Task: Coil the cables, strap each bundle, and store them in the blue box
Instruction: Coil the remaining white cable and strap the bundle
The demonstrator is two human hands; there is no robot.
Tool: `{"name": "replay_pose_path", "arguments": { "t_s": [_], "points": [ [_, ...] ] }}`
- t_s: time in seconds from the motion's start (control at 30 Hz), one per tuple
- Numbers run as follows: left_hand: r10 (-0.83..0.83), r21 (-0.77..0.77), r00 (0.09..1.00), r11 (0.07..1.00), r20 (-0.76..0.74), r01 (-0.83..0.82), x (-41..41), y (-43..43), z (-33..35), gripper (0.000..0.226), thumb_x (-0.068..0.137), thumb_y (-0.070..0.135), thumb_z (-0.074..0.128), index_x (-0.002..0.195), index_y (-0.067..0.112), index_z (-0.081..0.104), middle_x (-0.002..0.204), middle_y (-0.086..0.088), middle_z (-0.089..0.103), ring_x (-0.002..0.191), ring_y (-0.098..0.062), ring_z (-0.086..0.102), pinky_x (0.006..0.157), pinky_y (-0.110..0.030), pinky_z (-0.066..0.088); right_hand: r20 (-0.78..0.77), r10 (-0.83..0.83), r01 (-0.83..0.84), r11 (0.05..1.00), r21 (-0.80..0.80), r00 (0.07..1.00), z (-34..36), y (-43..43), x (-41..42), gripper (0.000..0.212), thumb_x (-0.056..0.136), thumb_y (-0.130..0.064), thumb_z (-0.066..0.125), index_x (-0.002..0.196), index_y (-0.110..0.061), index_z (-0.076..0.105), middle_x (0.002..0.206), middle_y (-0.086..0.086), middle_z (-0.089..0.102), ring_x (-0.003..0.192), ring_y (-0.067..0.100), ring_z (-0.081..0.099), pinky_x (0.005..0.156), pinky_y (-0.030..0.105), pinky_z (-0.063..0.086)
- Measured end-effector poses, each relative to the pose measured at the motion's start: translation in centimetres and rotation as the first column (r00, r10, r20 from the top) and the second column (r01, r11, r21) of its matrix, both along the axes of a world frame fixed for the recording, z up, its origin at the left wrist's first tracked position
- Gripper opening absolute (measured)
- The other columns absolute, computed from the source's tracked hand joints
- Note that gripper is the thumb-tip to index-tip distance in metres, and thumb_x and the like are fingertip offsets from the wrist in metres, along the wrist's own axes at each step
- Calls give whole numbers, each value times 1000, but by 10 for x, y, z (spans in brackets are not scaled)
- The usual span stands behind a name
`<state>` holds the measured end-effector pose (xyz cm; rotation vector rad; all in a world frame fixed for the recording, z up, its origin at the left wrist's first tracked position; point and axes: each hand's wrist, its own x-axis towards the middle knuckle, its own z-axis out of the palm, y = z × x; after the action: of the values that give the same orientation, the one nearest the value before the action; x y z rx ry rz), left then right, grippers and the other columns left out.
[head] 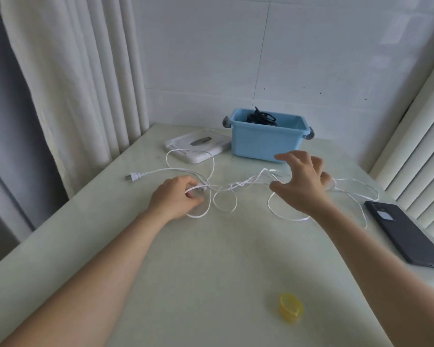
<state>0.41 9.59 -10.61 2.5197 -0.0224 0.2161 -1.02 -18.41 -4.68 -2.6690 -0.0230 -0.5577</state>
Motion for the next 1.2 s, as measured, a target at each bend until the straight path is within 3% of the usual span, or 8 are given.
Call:
{"name": "replay_pose_path", "arguments": {
  "t_s": [0.1,0.23,0.33,0.43,0.53,0.63,1.03,1.2],
  "points": [
    [15,-62,1000,998,21,-14,0,-3,-2,19,80,27,69,98,35,70,87,11,70,89,-19,66,80,-35,55,77,203,-193,973,-126,976,-2,37,7,33,82,-43,72,113,-37,65,132,-16,51,131,21,29,92,37,19],
    [-46,-147,998,988,45,52,1,-1,-4,18,76,19,71,83,35,75,68,12,65,70,-12,61,64,-27,48,-137,507,-496,861,112,851,-13,79,33,24,95,-19,62,117,-26,69,122,-3,65,108,21,61,96,38,46],
    [-121,-156,991,979,52,127,3,2,-4,21,72,18,75,76,39,75,67,11,66,65,-11,60,63,-27,48,-224,474,-449,880,155,851,-19,97,59,28,97,-9,52,116,-17,71,115,4,69,88,24,66,88,35,52],
    [-167,-109,983,978,75,175,4,8,-4,15,71,28,77,74,42,75,88,10,70,82,-12,62,77,-32,53,-352,353,-384,923,-21,867,-16,112,86,26,95,-29,60,106,-9,73,104,8,73,78,23,62,78,31,51],
    [-219,-34,970,974,108,224,3,11,-4,12,75,32,81,80,41,76,105,13,62,107,-11,52,90,-27,43,-483,241,-335,935,-117,841,-13,127,103,37,87,-41,68,81,-5,71,75,9,72,65,22,64,66,31,52],
    [-277,-54,957,958,81,282,3,14,-5,10,75,35,78,84,37,78,103,19,66,106,-10,58,94,-32,48,-575,214,-319,944,-87,790,-9,139,112,27,81,-28,69,64,-8,65,62,10,66,46,20,54,51,26,44],
    [-262,-67,965,963,16,262,-2,20,1,17,74,47,75,90,40,77,101,22,69,100,-5,62,91,-35,52,-580,215,-324,942,-89,786,1,151,120,17,84,-7,57,69,-2,63,52,7,59,36,15,46,38,17,36],
    [-110,-129,983,983,145,129,4,16,-2,33,76,60,71,102,41,74,108,19,67,109,-6,58,96,-35,49,-570,259,-338,940,-36,780,-3,137,123,28,87,-22,69,85,6,73,59,7,67,41,16,51,39,17,40]
  ]
}}
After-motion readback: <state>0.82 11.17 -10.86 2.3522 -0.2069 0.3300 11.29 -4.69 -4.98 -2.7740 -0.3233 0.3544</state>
